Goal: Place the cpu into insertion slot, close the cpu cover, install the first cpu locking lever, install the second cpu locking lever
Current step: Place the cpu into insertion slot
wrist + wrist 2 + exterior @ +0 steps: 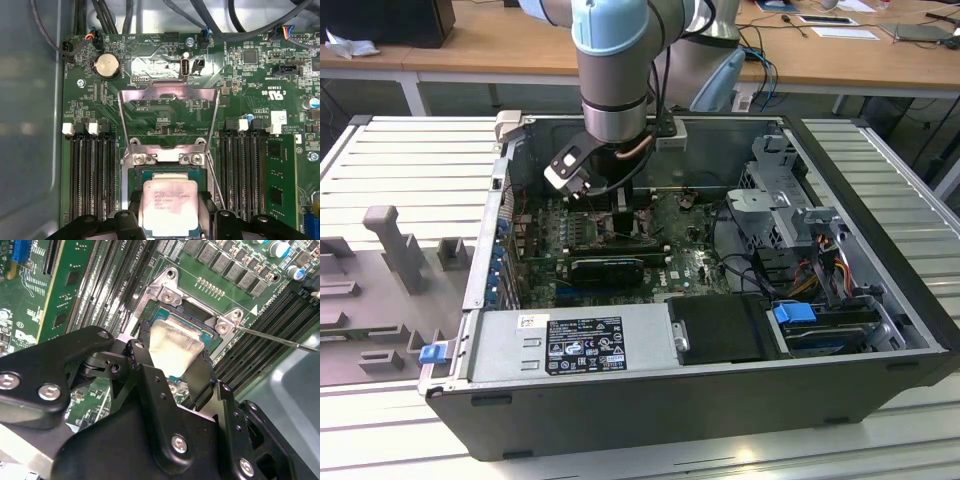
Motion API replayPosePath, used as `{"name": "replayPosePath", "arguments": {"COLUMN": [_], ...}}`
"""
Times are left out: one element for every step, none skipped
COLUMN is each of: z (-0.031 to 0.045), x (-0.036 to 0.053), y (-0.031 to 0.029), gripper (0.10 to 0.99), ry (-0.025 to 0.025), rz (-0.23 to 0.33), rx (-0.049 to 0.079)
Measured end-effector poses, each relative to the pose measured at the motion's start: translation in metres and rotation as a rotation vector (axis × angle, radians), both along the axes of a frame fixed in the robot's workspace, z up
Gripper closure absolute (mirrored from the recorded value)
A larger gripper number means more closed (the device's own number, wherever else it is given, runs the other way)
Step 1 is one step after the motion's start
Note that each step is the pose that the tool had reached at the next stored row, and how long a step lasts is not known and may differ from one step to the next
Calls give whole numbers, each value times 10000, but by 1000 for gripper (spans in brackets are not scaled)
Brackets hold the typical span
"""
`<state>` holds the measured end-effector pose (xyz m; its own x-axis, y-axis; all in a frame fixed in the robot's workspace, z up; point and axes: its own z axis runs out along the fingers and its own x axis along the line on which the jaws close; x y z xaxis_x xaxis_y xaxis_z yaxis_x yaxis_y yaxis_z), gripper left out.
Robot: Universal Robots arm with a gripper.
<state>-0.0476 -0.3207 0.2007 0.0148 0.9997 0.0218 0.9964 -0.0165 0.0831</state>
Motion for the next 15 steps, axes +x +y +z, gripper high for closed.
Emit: {"name": "replayPosePath", "arguments": {"z": [-1, -4, -6, -9, -8, -8, -8, -8, -8, -8, -7, -8, -8, -5, 2], "x": [0, 0, 0, 1, 0, 0, 0, 2, 8, 12, 15, 15, 14, 14, 14], "y": [0, 1, 1, 2, 1, 3, 6, 14, 28, 36, 43, 44, 43, 38, 36], "gripper": [557, 557, 557, 549, 482, 482, 482, 482, 482, 482, 482, 482, 482, 482, 482], "ry": [-1, -3, -4, -6, -4, -4, -2, -2, 0, 1, 2, 2, 2, 2, 3], "rz": [-1, -1, -1, -1, -1, -2, -2, -1, -1, 1, 7, 9, 9, 8, 8], "rx": [1, 4, 7, 11, 8, 15, 18, 29, 32, 32, 33, 34, 35, 32, 31]}}
